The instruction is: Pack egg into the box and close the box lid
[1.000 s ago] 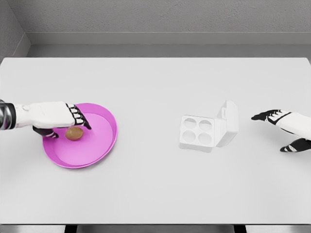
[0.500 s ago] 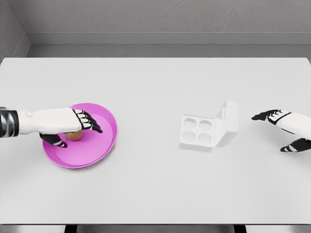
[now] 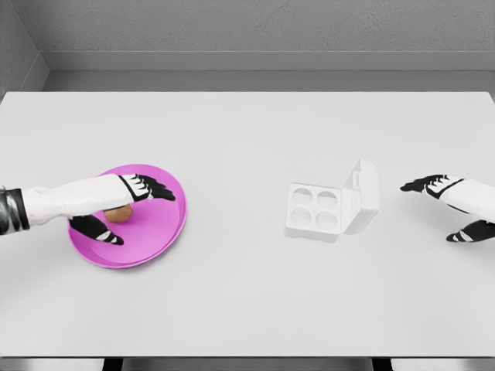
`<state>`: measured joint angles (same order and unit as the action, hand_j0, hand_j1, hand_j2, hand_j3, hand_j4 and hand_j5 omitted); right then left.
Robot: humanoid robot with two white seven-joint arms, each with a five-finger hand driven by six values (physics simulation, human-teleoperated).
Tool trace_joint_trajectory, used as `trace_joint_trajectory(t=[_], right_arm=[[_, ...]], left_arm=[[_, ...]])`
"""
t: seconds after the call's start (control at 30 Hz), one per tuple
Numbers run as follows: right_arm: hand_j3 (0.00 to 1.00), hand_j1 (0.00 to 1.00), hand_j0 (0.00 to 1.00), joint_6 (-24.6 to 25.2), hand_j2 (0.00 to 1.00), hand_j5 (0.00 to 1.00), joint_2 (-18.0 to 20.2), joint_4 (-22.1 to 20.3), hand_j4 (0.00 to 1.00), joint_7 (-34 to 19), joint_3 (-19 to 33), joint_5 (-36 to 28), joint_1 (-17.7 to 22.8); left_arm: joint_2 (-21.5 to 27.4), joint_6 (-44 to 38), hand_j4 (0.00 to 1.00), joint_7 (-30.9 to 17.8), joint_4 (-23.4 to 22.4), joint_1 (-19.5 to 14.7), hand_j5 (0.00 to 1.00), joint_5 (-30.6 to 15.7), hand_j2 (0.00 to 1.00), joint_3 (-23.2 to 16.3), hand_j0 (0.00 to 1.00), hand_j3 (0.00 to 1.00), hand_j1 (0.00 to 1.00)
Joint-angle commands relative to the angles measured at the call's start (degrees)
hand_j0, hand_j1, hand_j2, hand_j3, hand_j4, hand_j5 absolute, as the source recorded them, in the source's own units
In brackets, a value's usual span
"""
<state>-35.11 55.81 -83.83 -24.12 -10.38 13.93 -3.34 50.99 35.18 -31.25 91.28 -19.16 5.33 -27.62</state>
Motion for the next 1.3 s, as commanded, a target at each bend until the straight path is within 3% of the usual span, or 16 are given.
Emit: trace_joint_trajectory(t=[0.0,0.27,0.43,0.53,0.83,0.97,1.1,1.13,1.2,1.27], right_arm=[[1.00,1.00,1.00,0.1,1.00,1.00,0.1,0.0,1.00,0.0,0.0,-0.4,0.0],[1.00,1.00,1.00,0.1,1.00,1.00,0.1,0.2,1.00,0.0,0.0,-0.4,0.0],[1.00,1.00,1.00,0.1,1.00,1.00,0.1,0.2,1.00,0.0,0.0,-0.4,0.0],[1.00,1.00,1.00,0.1,1.00,1.00,0.1,0.2,1.00,0.0,0.0,-0.4,0.1],[1.00,1.00,1.00,0.1,1.00,1.00,0.1,0.2,1.00,0.0,0.0,-0.4,0.1],[1.00,1.00,1.00,0.1,1.00,1.00,0.1,0.4,1.00,0.0,0.0,-0.4,0.1],[1.00,1.00,1.00,0.1,1.00,1.00,0.1,0.4,1.00,-0.1,-0.1,-0.4,0.0],[1.00,1.00,1.00,0.1,1.00,1.00,0.1,0.4,1.00,0.0,-0.1,-0.4,0.0],[1.00,1.00,1.00,0.1,1.00,1.00,0.1,0.4,1.00,0.0,0.0,-0.4,0.0],[1.00,1.00,1.00,0.1,1.00,1.00,0.1,0.4,1.00,0.0,-0.1,-0.4,0.0]], left_arm=[[-1.4,-0.2,1.00,0.1,0.1,0.0,1.00,-2.5,1.00,2.8,1.00,1.00,1.00],[-4.8,-0.2,1.00,0.1,0.2,4.7,1.00,-10.0,1.00,7.1,1.00,1.00,1.00],[-5.5,-0.2,1.00,0.1,1.0,6.9,1.00,-10.2,1.00,7.8,1.00,1.00,1.00],[-5.6,-0.2,1.00,0.1,1.1,8.9,1.00,-9.9,1.00,10.0,1.00,1.00,1.00],[-6.1,-9.4,1.00,-0.1,-1.3,8.9,1.00,-10.4,1.00,11.2,1.00,1.00,1.00],[-7.0,-14.0,1.00,-0.2,-1.3,9.6,1.00,-16.4,1.00,10.8,1.00,1.00,1.00],[-7.1,-15.0,1.00,-0.2,-1.3,10.0,1.00,-16.7,1.00,10.4,1.00,1.00,1.00],[-7.2,-15.0,0.99,-0.2,-1.3,10.3,0.99,-16.6,0.99,10.4,0.99,0.99,0.99],[-7.3,-15.0,0.87,-0.2,-1.0,10.9,0.87,-16.3,0.87,10.4,0.87,0.87,0.87],[-7.3,-15.0,0.84,-0.2,-1.3,11.1,0.84,-16.1,0.84,10.4,0.84,0.84,0.84]])
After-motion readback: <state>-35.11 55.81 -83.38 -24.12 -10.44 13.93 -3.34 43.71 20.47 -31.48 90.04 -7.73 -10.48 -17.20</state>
